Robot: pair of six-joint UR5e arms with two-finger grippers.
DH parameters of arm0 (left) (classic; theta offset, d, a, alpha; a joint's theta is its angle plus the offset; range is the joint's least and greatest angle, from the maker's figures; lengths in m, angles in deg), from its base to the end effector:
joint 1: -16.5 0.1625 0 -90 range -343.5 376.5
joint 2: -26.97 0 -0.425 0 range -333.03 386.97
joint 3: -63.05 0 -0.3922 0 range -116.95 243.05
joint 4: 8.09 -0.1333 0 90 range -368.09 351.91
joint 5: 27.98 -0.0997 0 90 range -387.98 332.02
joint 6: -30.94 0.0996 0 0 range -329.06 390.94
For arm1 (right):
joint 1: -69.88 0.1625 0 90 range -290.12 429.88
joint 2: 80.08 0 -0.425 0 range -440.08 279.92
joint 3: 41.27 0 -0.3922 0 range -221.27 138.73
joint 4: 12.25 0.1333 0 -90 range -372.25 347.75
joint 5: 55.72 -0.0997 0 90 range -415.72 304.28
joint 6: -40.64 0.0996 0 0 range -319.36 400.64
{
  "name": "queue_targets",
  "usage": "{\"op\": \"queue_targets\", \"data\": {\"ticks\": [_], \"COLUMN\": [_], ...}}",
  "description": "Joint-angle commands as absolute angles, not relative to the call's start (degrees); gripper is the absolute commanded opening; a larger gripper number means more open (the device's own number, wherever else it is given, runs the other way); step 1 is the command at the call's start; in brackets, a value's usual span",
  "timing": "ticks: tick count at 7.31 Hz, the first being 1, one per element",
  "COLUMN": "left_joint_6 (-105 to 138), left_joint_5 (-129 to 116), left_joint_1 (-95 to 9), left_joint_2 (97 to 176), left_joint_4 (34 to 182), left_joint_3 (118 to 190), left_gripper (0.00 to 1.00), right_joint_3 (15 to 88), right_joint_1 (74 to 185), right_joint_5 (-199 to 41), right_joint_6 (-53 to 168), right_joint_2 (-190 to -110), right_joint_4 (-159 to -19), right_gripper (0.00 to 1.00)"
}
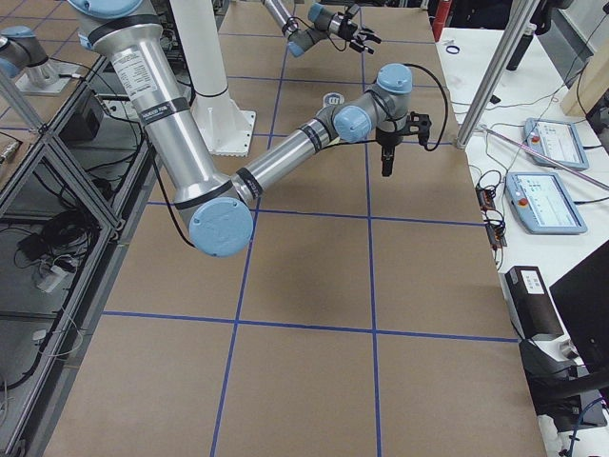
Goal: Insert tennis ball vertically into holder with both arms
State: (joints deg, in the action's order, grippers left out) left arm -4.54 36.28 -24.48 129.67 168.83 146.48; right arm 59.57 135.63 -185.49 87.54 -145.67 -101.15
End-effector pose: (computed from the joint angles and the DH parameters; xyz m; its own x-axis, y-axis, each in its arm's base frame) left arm 0.3128 -0.5056 0.4309 0.7243 0.3424 -0.5984 0.5656 0.2012 0.7998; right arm -0.1919 -0.5953 0.3257 0.6140 0.0843 0.7848 -0.1720 0.9847 0.0288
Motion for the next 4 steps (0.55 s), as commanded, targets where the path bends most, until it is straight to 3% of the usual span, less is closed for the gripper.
{"op": "queue_targets", "data": {"ticks": [1, 4], "left_joint_6": [-9.64, -9.23], "left_joint_5": [39.41, 57.84], "left_joint_1": [-30.94, -44.20], "left_joint_2": [129.98, 135.67], "left_joint_4": [156.51, 131.82], "left_joint_3": [146.02, 145.67], "left_gripper": [0.91, 0.95], "right_joint_3": [58.93, 58.13], "right_joint_1": [138.16, 139.40], "right_joint_5": [-184.31, -184.39], "right_joint_6": [82.59, 80.45], "right_joint_2": [-147.74, -149.77], "right_joint_4": [-101.19, -101.11], "right_gripper": [0.99, 0.99]}}
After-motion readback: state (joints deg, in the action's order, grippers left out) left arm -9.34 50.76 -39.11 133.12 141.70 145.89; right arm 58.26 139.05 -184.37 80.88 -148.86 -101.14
